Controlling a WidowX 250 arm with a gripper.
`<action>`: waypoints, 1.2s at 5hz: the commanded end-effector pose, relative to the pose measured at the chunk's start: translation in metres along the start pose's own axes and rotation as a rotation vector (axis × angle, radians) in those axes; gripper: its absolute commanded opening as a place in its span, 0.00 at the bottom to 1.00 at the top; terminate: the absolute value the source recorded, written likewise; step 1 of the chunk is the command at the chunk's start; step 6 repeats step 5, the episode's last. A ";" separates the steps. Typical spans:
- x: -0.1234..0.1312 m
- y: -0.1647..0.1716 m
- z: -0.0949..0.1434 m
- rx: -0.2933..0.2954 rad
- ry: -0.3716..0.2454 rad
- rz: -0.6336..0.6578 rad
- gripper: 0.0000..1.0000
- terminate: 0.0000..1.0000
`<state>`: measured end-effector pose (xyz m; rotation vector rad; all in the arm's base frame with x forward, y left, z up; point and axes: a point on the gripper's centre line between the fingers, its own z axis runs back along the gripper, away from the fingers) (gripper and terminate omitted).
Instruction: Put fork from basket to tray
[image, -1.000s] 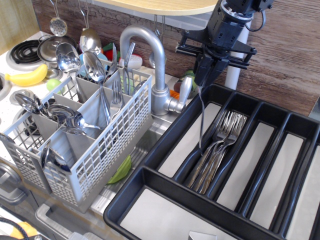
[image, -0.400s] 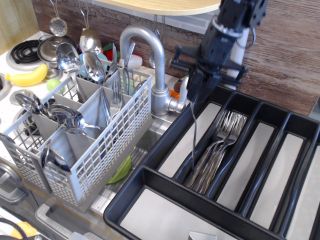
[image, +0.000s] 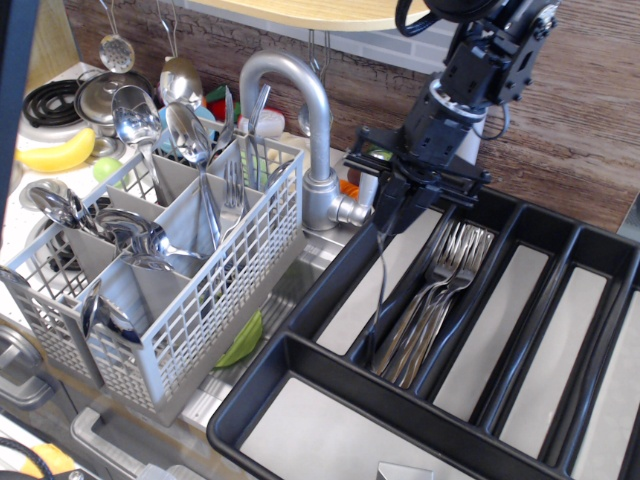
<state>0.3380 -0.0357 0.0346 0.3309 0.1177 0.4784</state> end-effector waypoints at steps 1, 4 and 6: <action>0.004 0.000 0.016 -0.033 -0.043 0.031 1.00 0.00; 0.004 0.000 0.016 -0.033 -0.043 0.031 1.00 0.00; 0.004 0.000 0.016 -0.033 -0.043 0.031 1.00 1.00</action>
